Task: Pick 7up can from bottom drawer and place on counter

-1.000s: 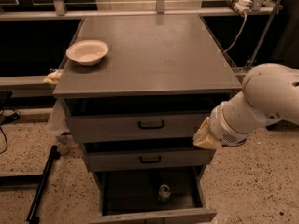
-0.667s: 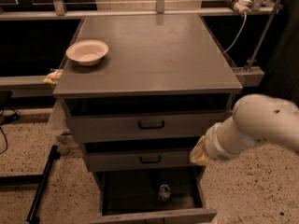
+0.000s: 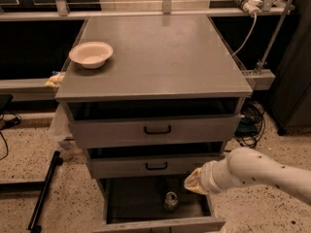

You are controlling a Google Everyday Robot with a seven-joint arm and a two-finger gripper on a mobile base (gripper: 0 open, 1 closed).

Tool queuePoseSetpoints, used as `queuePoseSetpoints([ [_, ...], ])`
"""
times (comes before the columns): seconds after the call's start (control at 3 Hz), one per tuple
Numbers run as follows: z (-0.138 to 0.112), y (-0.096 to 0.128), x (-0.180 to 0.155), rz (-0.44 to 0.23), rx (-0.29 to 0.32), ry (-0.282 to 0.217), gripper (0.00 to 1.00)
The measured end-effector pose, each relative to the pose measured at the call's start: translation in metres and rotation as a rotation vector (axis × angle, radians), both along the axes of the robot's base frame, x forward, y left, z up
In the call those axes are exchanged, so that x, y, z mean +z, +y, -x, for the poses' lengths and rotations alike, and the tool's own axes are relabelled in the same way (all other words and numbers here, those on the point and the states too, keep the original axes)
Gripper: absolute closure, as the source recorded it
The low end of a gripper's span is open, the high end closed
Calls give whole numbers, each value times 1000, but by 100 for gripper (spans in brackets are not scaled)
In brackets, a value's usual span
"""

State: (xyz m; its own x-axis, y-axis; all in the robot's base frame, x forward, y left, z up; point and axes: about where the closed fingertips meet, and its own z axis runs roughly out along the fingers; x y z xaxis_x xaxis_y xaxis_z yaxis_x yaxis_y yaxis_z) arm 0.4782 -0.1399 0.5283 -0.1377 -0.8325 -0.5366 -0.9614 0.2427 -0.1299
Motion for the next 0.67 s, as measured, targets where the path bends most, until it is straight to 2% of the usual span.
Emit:
queuePoseSetpoints([
  [0.33,9,9,-39,-39,-2,48,100],
  [0.67,10,9,-39,-39,-2,49,100],
])
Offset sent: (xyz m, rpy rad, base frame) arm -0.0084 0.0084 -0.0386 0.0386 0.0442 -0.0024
